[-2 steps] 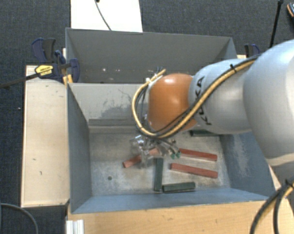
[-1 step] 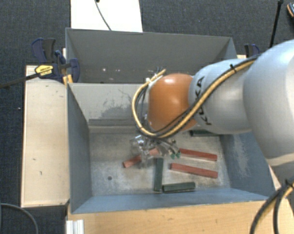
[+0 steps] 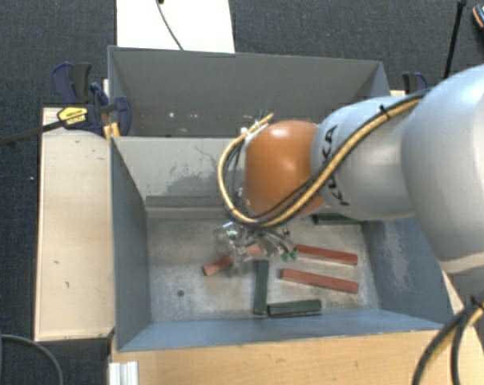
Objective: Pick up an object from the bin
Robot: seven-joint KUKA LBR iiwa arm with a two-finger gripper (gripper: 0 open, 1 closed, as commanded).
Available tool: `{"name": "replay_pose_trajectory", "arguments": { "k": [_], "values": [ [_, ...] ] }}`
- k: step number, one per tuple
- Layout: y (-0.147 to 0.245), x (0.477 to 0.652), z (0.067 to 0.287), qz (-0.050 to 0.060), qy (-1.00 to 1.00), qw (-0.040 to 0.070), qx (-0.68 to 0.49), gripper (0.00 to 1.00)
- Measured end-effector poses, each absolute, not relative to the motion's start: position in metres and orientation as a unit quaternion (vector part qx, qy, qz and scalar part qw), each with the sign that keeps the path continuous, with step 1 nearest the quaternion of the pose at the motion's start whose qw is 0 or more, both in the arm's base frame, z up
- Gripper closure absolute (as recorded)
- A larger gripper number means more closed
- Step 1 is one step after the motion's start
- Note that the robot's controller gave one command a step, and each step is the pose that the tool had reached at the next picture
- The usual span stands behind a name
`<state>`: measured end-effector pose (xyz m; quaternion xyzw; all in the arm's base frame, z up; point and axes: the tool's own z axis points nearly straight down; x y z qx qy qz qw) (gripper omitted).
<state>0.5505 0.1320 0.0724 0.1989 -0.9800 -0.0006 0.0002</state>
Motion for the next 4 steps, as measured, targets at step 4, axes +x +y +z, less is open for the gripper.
{"name": "replay_pose_trajectory", "arguments": {
  "k": [4],
  "values": [
    [0.132, 0.550, 0.135, 0.000, -0.980, -0.001, 0.197, 1.00]
  ]
}}
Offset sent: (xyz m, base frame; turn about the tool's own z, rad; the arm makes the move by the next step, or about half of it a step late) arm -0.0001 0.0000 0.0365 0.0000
